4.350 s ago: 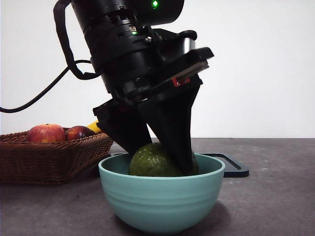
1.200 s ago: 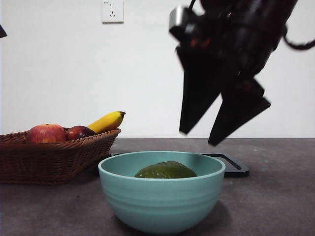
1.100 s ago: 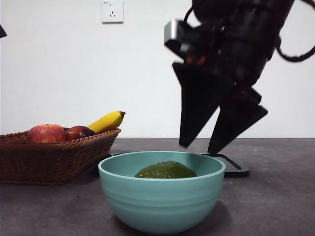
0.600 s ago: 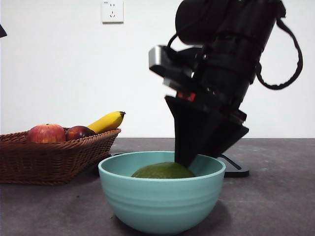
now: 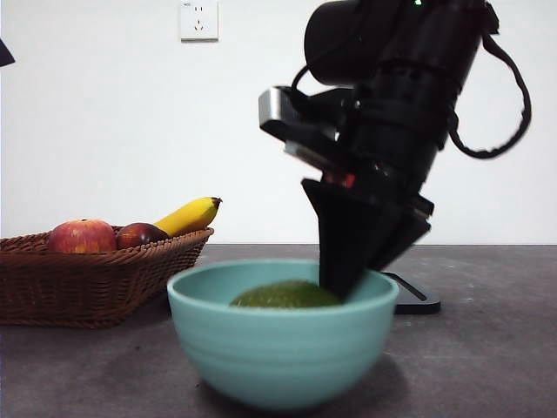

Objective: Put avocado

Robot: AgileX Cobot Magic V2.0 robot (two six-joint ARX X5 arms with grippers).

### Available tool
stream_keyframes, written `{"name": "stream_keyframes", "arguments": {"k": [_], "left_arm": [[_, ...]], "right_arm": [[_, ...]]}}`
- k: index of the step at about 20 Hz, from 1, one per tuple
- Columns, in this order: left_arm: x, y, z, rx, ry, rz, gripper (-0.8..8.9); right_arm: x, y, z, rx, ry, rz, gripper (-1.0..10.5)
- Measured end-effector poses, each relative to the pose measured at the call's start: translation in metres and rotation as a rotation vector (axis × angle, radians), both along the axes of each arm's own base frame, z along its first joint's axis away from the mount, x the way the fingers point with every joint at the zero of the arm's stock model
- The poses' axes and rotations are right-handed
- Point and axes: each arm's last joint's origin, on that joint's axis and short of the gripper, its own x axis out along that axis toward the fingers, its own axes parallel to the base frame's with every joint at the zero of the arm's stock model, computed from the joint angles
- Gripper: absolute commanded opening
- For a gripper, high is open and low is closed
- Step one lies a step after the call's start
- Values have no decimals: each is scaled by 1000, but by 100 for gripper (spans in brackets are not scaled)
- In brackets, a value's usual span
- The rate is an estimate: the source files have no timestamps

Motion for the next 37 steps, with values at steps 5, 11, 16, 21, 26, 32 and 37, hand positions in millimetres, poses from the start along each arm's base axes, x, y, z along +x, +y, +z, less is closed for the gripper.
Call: {"name": "stream_keyframes", "arguments": {"k": [5,11,16,21,26,32,37], "left_arm": [[0,0,0,0,0,0,311],[0,0,0,-1,-1,0,311],[0,0,0,-1,-1,0,311],[0,0,0,-1,-1,0,311],[0,0,0,-1,-1,0,311],[0,0,0,-1,-1,0,311],[0,0,0,-1,-1,0,311]], "right_arm": [[22,0,43,48,-94,-56,9],[80,-26,85,85,-193,-225,9],[146,-32,75,42,-153,-313,9],[173,-28,41,16,-99,-324,9],[181,-24,24,15,-79,-319,10],[184,-23,8,-2,-47,-318,10],[183,-25,9,-31,-35,-325,163]]}}
